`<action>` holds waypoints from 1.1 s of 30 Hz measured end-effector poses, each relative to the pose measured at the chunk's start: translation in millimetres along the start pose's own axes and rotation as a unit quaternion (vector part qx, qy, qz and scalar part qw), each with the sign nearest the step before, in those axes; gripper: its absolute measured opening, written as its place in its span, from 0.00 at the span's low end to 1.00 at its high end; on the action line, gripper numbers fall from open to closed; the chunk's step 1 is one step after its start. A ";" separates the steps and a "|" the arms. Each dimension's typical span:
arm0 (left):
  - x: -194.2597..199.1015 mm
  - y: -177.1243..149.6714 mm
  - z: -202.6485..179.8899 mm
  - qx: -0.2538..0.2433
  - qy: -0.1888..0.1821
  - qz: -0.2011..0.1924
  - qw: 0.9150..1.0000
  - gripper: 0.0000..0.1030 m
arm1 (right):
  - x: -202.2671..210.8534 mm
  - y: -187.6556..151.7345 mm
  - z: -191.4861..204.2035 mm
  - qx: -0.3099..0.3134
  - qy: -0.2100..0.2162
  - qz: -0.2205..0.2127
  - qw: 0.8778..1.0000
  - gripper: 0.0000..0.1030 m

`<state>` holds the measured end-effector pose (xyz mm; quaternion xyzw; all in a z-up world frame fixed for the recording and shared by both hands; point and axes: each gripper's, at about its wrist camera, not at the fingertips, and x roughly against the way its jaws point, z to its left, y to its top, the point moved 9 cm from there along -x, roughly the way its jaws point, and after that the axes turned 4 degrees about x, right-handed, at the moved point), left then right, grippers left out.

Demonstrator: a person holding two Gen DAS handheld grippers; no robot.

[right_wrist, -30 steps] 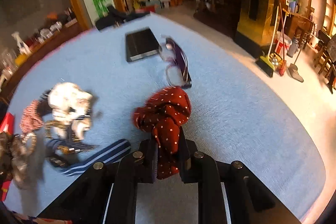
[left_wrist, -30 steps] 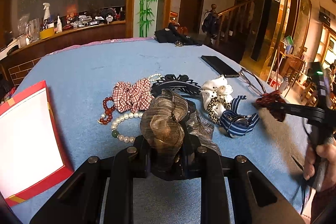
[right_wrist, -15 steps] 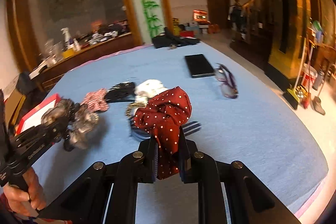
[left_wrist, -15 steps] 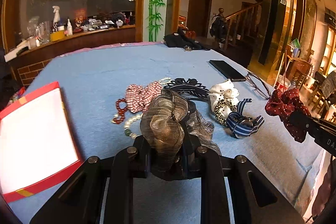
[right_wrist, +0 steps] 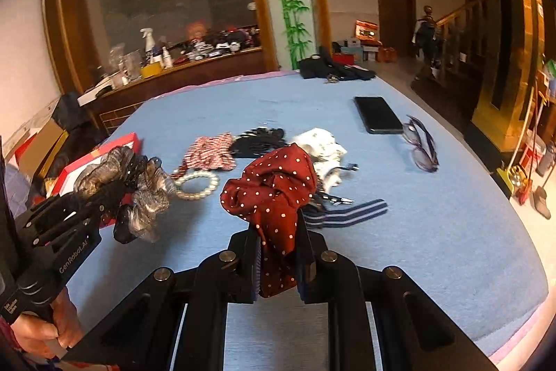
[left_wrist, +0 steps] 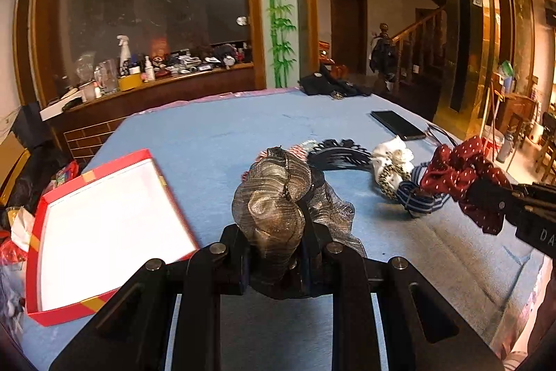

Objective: Organize jewelry
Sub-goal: 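Carry both scrunchies toward the red-rimmed white box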

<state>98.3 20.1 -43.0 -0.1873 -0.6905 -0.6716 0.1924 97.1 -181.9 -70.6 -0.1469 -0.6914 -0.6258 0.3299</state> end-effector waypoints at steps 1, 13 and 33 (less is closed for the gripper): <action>1.7 0.1 2.9 0.002 0.001 -0.001 1.000 0.20 | -0.4 1.2 6.1 0.005 0.005 0.001 1.000 0.16; 15.0 -3.9 50.2 0.041 0.024 -0.006 0.999 0.20 | -3.2 13.6 59.2 0.050 0.028 0.003 0.998 0.17; 30.1 -4.5 124.8 0.093 0.058 -0.022 0.994 0.21 | -14.4 25.0 146.2 0.104 0.077 0.015 0.991 0.18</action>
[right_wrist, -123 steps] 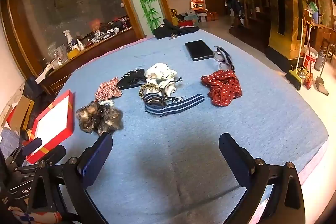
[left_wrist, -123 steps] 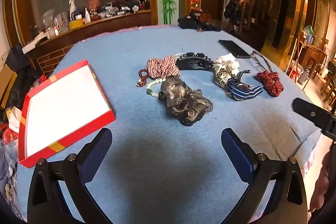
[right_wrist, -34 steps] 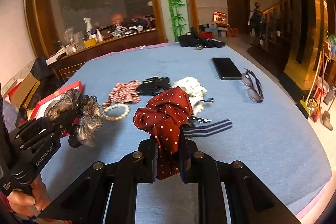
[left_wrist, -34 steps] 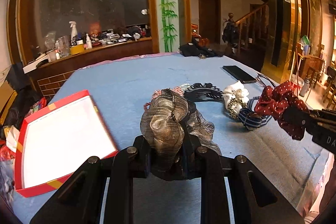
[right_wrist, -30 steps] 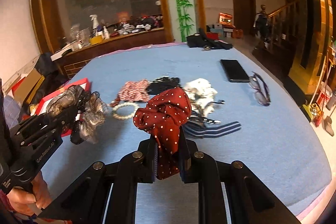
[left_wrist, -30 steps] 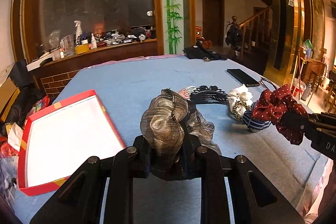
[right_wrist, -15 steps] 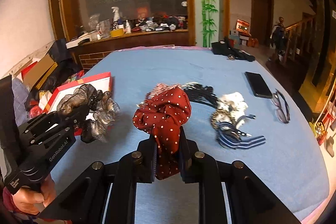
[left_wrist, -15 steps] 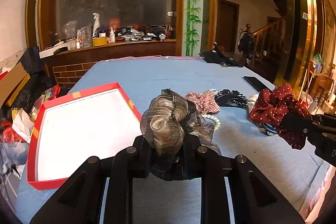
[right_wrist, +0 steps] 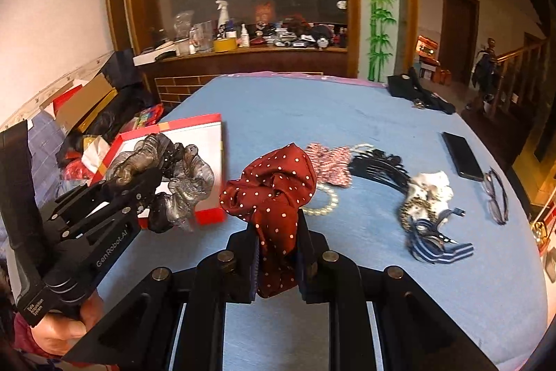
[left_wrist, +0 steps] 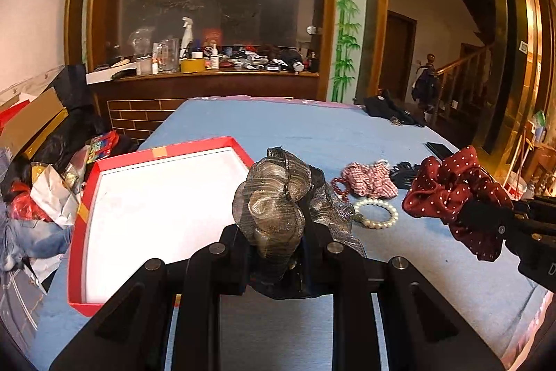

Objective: Organize jewelry
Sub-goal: 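Carry both scrunchies toward the red-rimmed white box, then lower both scrunchies into the white box and open both grippers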

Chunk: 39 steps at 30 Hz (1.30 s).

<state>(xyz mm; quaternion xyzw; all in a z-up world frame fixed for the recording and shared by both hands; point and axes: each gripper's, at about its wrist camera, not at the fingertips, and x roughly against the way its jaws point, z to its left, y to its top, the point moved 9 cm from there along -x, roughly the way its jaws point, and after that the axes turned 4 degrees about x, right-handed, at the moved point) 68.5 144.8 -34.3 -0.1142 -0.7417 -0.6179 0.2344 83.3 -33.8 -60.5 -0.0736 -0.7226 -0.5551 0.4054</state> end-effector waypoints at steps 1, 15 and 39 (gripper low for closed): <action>-0.1 0.8 3.5 0.003 0.003 -0.001 1.000 0.21 | -1.7 1.7 3.9 0.002 0.002 0.001 1.000 0.18; -3.0 10.7 62.4 0.044 0.034 -0.004 0.998 0.21 | -25.1 28.8 55.0 0.037 0.025 0.006 0.999 0.18; -49.8 79.3 161.9 0.124 0.103 0.011 0.987 0.21 | -86.3 97.2 101.7 0.047 0.063 0.023 0.997 0.18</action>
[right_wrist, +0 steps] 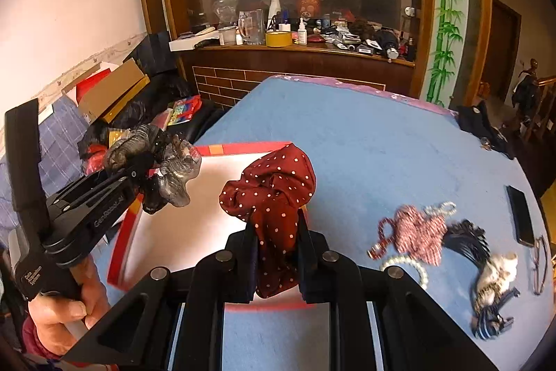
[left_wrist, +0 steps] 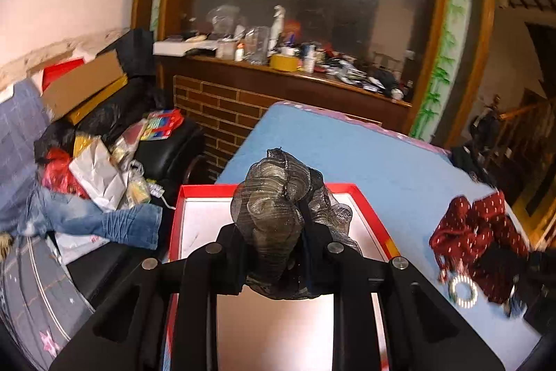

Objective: Organize jewelry
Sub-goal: 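Lower both scrunchies into the white box and open both grippers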

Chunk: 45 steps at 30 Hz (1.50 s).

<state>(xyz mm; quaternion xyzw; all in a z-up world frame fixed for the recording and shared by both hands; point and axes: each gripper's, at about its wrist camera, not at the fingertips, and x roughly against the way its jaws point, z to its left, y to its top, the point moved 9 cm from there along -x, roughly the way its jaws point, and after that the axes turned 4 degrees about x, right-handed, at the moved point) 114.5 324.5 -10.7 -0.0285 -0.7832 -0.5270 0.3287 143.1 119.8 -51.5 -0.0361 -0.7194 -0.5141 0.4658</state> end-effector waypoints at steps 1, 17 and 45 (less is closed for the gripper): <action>-8.5 3.0 1.2 0.009 0.002 0.007 1.000 0.21 | -7.2 5.6 1.4 -0.001 0.004 0.001 1.000 0.18; -96.6 -10.7 44.9 0.030 0.075 0.080 0.994 0.21 | -157.7 39.4 21.4 -0.050 0.049 0.051 0.996 0.20; -83.3 -45.3 67.1 0.057 0.117 0.119 0.984 0.68 | -186.4 6.5 7.2 -0.054 0.022 0.084 0.995 0.77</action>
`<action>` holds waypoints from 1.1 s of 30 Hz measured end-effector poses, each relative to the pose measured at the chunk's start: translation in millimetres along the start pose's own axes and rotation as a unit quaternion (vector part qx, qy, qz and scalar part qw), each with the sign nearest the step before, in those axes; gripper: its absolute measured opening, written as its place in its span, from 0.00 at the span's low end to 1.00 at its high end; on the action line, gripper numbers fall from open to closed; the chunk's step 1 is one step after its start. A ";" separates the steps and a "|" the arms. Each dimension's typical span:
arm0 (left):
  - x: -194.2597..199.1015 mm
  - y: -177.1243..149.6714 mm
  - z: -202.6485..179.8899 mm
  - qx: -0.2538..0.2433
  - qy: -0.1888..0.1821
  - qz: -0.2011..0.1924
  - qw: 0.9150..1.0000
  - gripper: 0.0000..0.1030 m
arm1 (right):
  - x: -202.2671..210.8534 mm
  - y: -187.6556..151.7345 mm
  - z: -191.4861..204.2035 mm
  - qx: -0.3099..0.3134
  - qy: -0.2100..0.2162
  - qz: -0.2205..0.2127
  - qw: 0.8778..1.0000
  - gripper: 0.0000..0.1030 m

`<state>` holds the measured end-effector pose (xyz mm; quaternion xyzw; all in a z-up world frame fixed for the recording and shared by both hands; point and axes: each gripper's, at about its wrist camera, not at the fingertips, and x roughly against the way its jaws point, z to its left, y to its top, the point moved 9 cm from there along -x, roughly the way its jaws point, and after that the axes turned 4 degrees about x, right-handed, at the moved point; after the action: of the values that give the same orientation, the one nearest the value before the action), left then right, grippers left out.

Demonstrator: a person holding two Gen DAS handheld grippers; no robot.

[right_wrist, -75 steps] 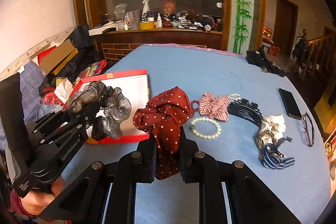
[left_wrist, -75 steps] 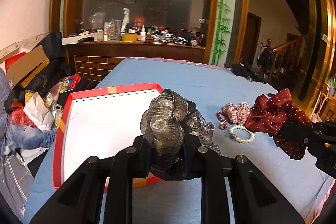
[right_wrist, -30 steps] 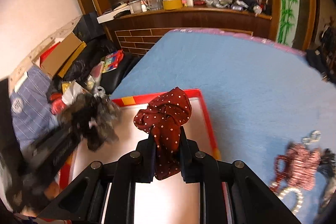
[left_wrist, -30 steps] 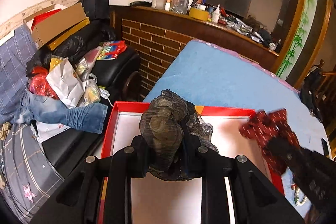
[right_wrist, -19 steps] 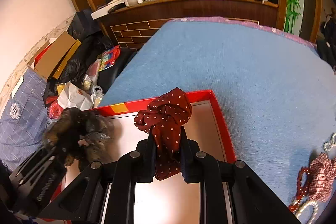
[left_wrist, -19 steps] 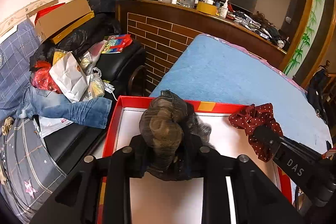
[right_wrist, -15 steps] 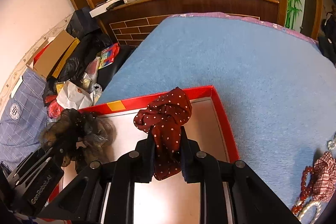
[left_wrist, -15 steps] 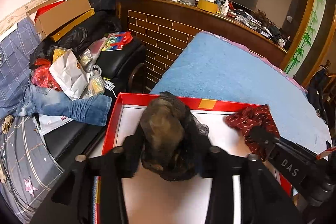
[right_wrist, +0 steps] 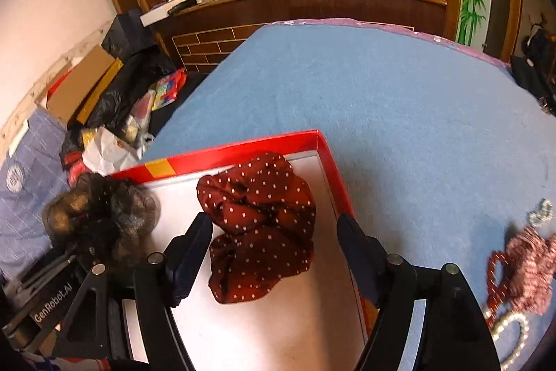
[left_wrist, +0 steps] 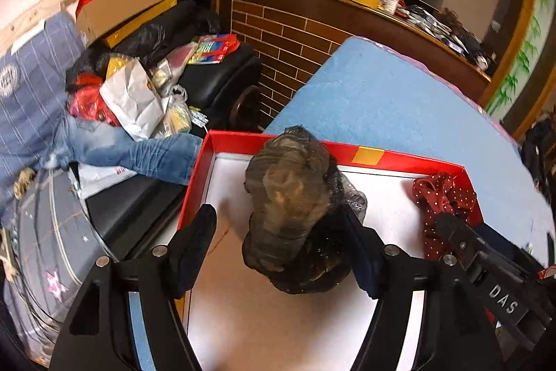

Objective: Organize jewelry
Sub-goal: 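Lower both scrunchies into the white box and open both grippers, then grasp the leopard-print bangle with the left gripper while the right gripper grasps the striped watch strap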

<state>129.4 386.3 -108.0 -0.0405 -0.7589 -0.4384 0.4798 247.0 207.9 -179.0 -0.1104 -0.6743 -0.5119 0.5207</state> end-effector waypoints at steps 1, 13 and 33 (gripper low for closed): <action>4.0 -3.4 -2.5 -0.011 0.003 -0.003 1.000 0.68 | 3.2 -5.5 0.1 0.004 -0.003 0.005 1.000 0.77; 67.7 -24.3 -16.0 -0.045 -0.019 -0.038 0.998 0.68 | 53.2 -50.5 -7.4 -0.010 0.015 0.006 1.000 0.78; 147.6 -84.5 -106.1 -0.126 -0.098 -0.075 0.984 0.72 | 166.4 -106.5 -85.4 -0.075 0.027 -0.064 0.995 0.81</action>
<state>82.9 206.8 -31.7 -0.0859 -0.7421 -0.5591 0.3596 152.5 27.1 -110.3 -0.0919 -0.6256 -0.5958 0.4951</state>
